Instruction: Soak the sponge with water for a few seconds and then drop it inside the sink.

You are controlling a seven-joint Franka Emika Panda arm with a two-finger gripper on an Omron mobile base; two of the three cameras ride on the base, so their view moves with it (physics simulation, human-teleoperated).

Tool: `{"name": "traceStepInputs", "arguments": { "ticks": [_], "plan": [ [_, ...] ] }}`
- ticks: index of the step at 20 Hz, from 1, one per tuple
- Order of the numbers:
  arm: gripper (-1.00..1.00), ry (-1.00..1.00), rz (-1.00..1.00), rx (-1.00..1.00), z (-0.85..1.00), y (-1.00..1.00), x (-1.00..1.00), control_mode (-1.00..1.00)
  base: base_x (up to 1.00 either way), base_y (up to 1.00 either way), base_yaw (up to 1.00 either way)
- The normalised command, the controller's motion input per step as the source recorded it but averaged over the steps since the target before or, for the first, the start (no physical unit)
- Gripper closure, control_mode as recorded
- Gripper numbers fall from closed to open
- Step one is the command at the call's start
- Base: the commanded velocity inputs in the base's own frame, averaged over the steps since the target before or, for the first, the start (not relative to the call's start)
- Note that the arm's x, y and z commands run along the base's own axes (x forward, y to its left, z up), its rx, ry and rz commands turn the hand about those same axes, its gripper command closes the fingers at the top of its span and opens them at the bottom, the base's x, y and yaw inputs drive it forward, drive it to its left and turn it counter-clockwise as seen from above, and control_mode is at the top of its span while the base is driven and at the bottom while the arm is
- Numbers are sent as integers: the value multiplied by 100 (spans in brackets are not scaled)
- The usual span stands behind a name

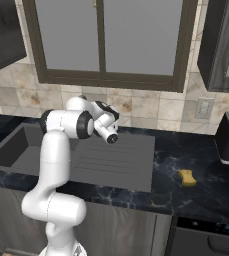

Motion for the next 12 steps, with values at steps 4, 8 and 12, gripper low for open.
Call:
{"name": "traceStepInputs", "arguments": {
  "ticks": [4, 8, 12],
  "plan": [
    [-100, 0, -1, 0, -18, -3, 23, -100, 0, 0, 0],
    [-100, 0, -2, 0, -14, -5, 23, -100, 0, 0, 0],
    [-100, 0, -3, 0, -18, -8, 21, -100, 0, 0, 0]
  ]
}}
